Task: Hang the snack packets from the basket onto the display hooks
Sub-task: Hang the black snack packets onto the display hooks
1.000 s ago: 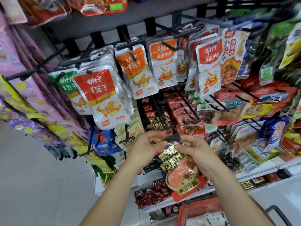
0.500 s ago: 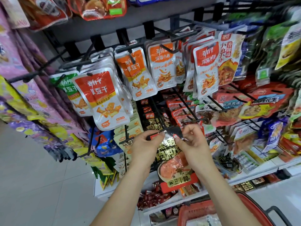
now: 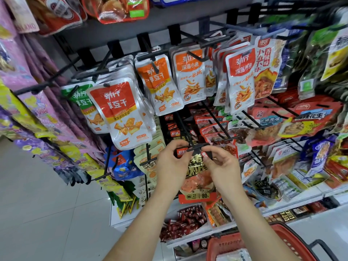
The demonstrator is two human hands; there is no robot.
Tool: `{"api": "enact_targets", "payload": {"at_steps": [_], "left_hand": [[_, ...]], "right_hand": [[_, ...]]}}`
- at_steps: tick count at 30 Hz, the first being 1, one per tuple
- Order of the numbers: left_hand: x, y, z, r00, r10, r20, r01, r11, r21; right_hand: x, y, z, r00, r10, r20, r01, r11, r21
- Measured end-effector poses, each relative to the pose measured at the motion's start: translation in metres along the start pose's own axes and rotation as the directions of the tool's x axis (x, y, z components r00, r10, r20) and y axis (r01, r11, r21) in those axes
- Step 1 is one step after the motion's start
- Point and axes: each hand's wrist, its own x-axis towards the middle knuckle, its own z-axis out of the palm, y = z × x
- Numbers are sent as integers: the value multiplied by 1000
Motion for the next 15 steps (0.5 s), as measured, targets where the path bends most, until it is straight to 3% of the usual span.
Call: {"api": "enact_targets", "payload": {"at_steps": [5, 8, 11, 15], "left_hand": [[2, -14, 1, 965, 253, -62, -244, 961, 127], [-2, -28, 1, 934, 352, -58, -321, 901, 292], [-6, -39, 2, 887, 462, 18, -406, 759, 510], [-9, -43, -2, 864, 480, 153, -467, 649, 601]], "right_hand": [[1, -10, 2, 1000, 5, 7, -6, 1000, 26], [4, -10, 4, 999, 14, 30, -14, 1000, -11], [9, -4, 5, 999, 8, 50, -7, 1000, -13], [14, 1, 6, 992, -12, 129, 26, 994, -109]]}}
